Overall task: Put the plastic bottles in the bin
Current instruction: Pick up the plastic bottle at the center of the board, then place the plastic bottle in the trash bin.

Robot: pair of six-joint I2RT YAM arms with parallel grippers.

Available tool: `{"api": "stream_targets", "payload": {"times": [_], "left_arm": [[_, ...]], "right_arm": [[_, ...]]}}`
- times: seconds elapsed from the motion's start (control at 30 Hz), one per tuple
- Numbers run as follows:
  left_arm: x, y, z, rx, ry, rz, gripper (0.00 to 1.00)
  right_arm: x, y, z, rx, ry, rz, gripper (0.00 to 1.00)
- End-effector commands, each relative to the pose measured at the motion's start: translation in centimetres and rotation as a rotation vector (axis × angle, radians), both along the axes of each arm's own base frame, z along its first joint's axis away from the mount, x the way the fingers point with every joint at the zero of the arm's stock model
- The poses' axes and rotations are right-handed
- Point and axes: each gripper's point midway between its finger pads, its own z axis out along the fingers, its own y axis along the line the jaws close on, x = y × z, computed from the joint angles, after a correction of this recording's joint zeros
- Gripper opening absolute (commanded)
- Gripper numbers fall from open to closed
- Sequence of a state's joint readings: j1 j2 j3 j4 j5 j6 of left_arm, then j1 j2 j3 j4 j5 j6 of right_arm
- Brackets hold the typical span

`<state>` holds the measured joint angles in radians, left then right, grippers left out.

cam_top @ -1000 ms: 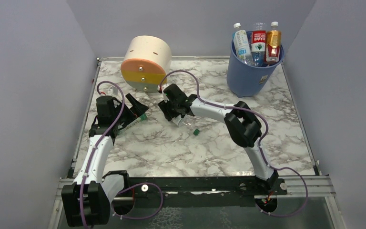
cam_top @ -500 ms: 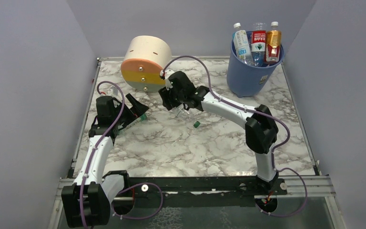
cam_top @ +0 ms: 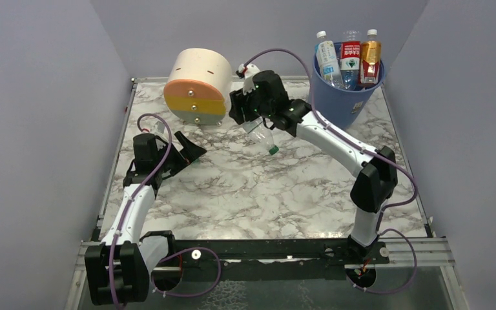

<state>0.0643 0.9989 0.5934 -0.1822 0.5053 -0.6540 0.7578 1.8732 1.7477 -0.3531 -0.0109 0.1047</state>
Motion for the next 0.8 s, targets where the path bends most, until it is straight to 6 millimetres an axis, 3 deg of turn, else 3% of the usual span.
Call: {"api": "stream_targets", "payload": {"times": [0.0, 0.2, 0.47, 0.77], "left_arm": [[-0.1, -1.3, 0.6, -0.064, -0.036, -0.073, 0.99], [-0.6, -2.2, 0.7, -0.09, -0.045, -0.114, 0.99], [-1.0, -3.5, 1.8, -0.093, -0.059, -0.173, 0.99], [-1.0, -3.9, 1.1, -0.082, -0.043, -0.153, 0.99]], "right_arm": [[0.5, -1.5, 8.1, 0.141, -0.102, 0.003, 0.55], [2.7, -4.7, 13.6, 0.265, -0.181, -0.046, 0.53], [5.3, -10.3, 20.0, 0.395, -0.327, -0.13, 0.53], [7.4, -16.6, 25.1, 0.431, -0.525, -0.25, 0.52]]}}
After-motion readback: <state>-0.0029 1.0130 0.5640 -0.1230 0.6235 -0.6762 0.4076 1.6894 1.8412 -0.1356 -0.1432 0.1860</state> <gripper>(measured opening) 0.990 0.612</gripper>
